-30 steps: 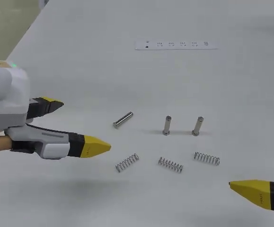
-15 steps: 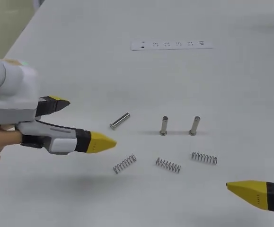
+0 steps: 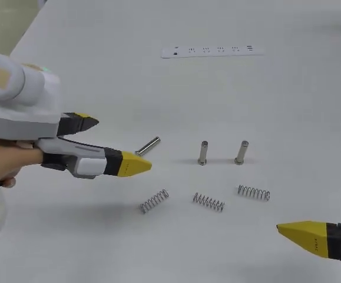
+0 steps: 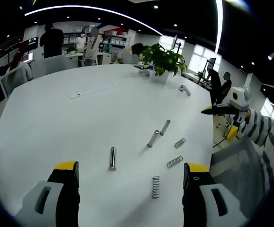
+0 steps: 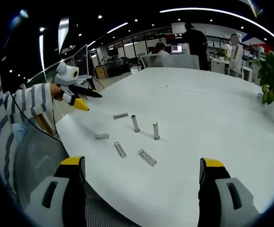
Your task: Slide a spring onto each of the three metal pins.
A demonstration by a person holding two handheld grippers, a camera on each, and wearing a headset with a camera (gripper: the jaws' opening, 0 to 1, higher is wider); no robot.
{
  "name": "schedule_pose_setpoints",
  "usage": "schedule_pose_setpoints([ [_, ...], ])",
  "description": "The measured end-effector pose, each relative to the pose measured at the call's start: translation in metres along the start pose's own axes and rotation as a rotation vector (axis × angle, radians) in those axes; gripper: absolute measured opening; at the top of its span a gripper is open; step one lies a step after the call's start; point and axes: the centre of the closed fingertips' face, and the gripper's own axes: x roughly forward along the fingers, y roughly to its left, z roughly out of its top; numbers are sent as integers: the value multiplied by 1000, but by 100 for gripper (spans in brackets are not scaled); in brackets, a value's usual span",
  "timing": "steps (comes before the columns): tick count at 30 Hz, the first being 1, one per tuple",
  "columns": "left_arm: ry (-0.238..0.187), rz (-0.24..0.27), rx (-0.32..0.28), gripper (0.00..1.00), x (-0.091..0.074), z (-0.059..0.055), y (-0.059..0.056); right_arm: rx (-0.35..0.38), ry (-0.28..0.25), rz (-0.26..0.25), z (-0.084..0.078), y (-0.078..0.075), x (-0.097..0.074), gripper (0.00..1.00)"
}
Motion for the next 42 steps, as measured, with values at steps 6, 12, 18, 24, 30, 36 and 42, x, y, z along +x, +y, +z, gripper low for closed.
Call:
schedule_pose_setpoints([
  [6,-15,-16,-12,86,11,6,0,1,-9,-7,3,-1,0,100],
  [12,-56,-44,-49,86,19,17,-3,3,-8,-17,3,-3,0,100],
  [18,-27,-52,-38,84,28,17,-1,11,-9,-17,3,-3,1,100],
  [24,-5,-42,-44,79,36,15,5,6,0,-15,2,-2,1,100],
  [30,-4,-32,-88,74,44,15,10,11,-4,-12,4,-1,2,100],
  [36,31,-18,-108,66,50,7,13,9,6,-14,2,-1,2,100],
  [42,51,-26,-113,64,58,2,10,19,11,-6,-1,1,4,100],
])
